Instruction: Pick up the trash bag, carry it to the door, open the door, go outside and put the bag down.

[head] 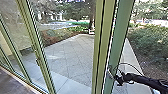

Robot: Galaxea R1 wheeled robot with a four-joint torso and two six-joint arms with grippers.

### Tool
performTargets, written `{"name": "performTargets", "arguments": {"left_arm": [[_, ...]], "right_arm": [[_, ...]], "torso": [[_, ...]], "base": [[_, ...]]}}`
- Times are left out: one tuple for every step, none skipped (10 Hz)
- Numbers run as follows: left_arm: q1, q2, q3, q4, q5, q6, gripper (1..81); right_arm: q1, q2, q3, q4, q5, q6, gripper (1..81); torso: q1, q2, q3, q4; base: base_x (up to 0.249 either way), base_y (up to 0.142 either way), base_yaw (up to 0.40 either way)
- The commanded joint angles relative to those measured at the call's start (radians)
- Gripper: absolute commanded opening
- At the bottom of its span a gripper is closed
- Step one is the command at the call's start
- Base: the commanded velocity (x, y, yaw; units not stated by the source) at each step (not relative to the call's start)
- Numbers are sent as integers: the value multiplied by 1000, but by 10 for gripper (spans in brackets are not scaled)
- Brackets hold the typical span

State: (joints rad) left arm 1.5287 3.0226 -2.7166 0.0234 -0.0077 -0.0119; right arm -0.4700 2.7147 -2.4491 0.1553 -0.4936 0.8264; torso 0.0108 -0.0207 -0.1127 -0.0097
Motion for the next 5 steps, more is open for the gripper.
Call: {"name": "performTargets", "arguments": {"left_arm": [[-20,-2,1,-3,64,6,10],[-20,0,1,0,64,6,10],[-20,0,1,0,64,6,10],[-20,3,1,1,64,6,10],[-20,3,1,1,64,7,10]], "right_arm": [[204,-31,-56,-66,36,65,811],[217,-37,-59,-88,29,62,811],[230,-54,-53,-97,23,62,811],[243,-73,-39,-99,21,59,811],[266,-97,-21,-105,18,57,811]], "torso": [[0,0,0,0],[0,0,0,0],[0,0,0,0],[0,0,0,0],[1,1,-1,1]], "base": [[0,0,0],[0,0,0],[0,0,0],[0,0,0],[0,0,0]]}}
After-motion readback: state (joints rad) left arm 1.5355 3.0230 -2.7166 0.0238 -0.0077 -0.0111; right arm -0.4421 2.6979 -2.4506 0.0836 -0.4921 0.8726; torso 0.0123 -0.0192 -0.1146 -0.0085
